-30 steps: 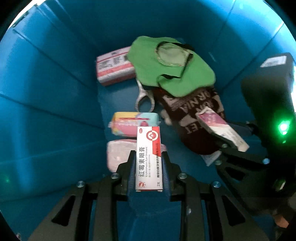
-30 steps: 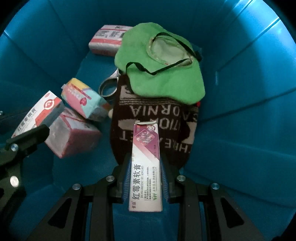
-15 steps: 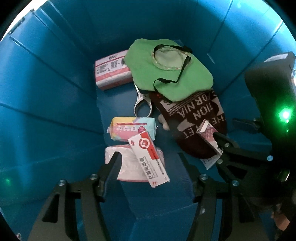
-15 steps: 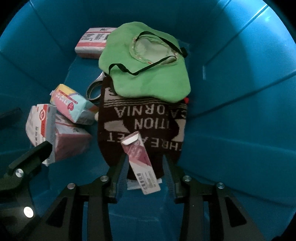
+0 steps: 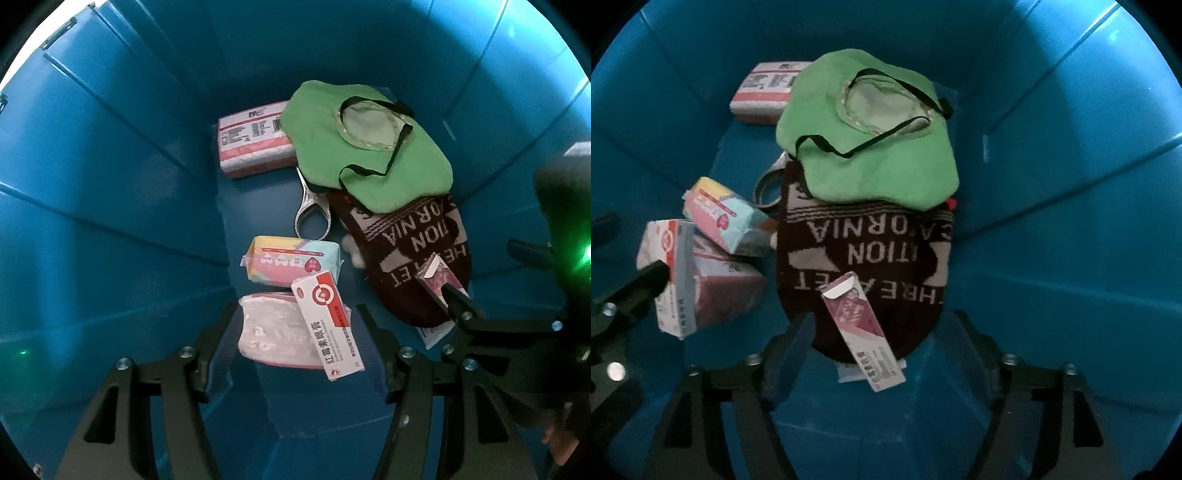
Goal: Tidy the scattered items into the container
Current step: 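Move both grippers back from the crate to the pile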
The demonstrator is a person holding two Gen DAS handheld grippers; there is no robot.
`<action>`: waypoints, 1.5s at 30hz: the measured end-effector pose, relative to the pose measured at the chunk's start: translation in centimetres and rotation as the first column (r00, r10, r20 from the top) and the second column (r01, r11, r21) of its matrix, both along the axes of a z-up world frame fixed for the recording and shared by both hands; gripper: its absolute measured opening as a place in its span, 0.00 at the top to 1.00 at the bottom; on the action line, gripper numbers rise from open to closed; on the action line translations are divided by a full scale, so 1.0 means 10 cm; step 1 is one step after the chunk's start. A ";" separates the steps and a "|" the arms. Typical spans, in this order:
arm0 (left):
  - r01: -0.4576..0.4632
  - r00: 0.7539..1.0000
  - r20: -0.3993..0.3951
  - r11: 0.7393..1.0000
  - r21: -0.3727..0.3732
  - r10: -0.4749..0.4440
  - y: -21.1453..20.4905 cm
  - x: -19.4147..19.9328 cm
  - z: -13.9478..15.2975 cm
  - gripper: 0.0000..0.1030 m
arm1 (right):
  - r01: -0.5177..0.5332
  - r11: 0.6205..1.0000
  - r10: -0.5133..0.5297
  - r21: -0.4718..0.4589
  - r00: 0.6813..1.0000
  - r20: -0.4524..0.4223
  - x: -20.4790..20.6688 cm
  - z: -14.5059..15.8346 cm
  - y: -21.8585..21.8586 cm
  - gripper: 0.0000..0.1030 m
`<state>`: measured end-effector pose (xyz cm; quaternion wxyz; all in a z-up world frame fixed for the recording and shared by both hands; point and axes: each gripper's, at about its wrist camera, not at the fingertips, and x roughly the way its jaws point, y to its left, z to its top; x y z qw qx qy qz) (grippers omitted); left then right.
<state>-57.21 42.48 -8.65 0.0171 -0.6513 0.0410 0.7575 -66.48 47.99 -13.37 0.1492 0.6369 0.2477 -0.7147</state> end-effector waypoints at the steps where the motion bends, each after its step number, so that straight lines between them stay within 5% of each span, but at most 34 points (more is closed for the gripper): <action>1: -0.002 1.000 -0.005 1.000 -0.001 0.002 0.00 0.00 0.02 0.42 | -0.003 1.000 0.003 0.003 1.000 0.000 0.00 0.01 -0.01 0.23; 12: -0.040 0.997 -0.059 0.999 -0.010 0.040 -0.12 0.07 0.28 0.42 | 0.014 1.000 -0.014 -0.015 1.000 0.023 -0.02 0.10 0.02 0.22; 18: -0.069 0.994 -0.081 0.997 0.043 0.073 -0.26 0.34 0.61 0.42 | -0.081 0.993 0.080 -0.084 0.997 -0.019 0.27 0.64 -0.02 0.17; 23: -0.038 0.974 -0.218 0.997 0.068 0.052 -0.33 0.78 1.12 0.42 | -0.155 0.982 0.145 -0.111 0.985 -0.093 0.71 1.08 0.05 0.16; 30: 0.048 0.880 -0.474 0.986 0.160 0.034 -0.62 1.82 1.82 0.42 | -0.248 0.949 0.169 -0.195 0.921 -0.350 1.47 1.79 0.20 0.16; 35: -0.017 0.780 -0.617 0.990 0.142 0.102 -1.01 2.40 1.96 0.26 | -0.262 0.915 0.097 -0.307 0.881 -0.463 1.94 2.18 0.18 0.14; 41: -0.115 0.693 -0.697 0.983 0.146 0.185 -1.84 3.04 1.97 0.26 | -0.348 0.867 0.083 -0.356 0.806 -0.586 2.67 2.49 -0.42 0.12; 45: -0.153 0.624 -0.750 0.975 0.160 0.221 -2.59 3.58 1.91 0.26 | -0.407 0.796 0.059 -0.449 0.789 -0.612 3.17 2.56 -0.99 0.10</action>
